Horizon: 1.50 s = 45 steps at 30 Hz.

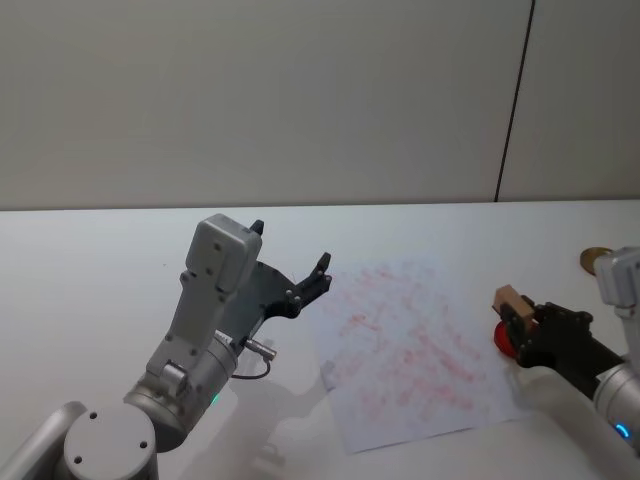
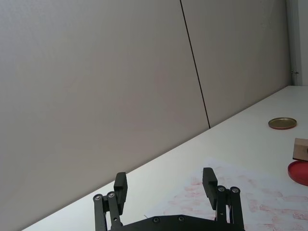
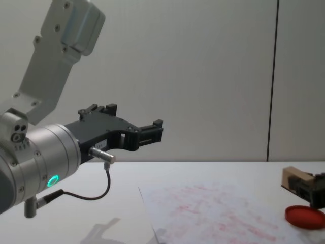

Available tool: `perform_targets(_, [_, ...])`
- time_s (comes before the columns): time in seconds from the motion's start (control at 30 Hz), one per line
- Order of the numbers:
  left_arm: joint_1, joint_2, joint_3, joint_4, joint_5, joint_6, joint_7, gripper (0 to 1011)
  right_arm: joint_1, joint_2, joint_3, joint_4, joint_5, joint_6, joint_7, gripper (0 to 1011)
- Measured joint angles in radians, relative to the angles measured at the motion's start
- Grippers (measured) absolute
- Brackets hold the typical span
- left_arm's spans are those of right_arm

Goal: Use the one hand to pick up the stamp and affix it onto the A4 paper.

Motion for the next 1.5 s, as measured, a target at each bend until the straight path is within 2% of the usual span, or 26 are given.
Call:
perform_targets(0.47, [0.0, 0.0, 0.0, 0.0, 0.0, 0.0, 0.0, 993, 0.038, -0.006, 0.009, 0.095, -0.014, -0.002, -0.014, 221])
perform_targets(0.8, [0.0, 0.0, 0.0, 0.0, 0.0, 0.0, 0.0, 993, 0.054, -0.011, 0.011, 0.13, -0.015, -0.007, -0.011, 233])
perform_targets(0.93, [0.0, 0.0, 0.0, 0.0, 0.0, 0.0, 0.0, 993, 0.058, -0.012, 0.011, 0.137, -0.016, -0.008, -0.007, 333])
perform_targets(1.13, [0.0, 0.0, 0.0, 0.0, 0.0, 0.0, 0.0, 993, 0.062, -0.013, 0.011, 0.144, -0.018, -0.007, -0.003, 566])
perform_targets(1.27, [0.0, 0.0, 0.0, 0.0, 0.0, 0.0, 0.0, 993, 0.062, -0.013, 0.012, 0.144, -0.018, -0.008, -0.002, 667])
perform_targets(1.5, [0.0, 0.0, 0.0, 0.0, 0.0, 0.0, 0.0, 993, 0.057, -0.01, 0.015, 0.124, -0.015, -0.029, -0.004, 892])
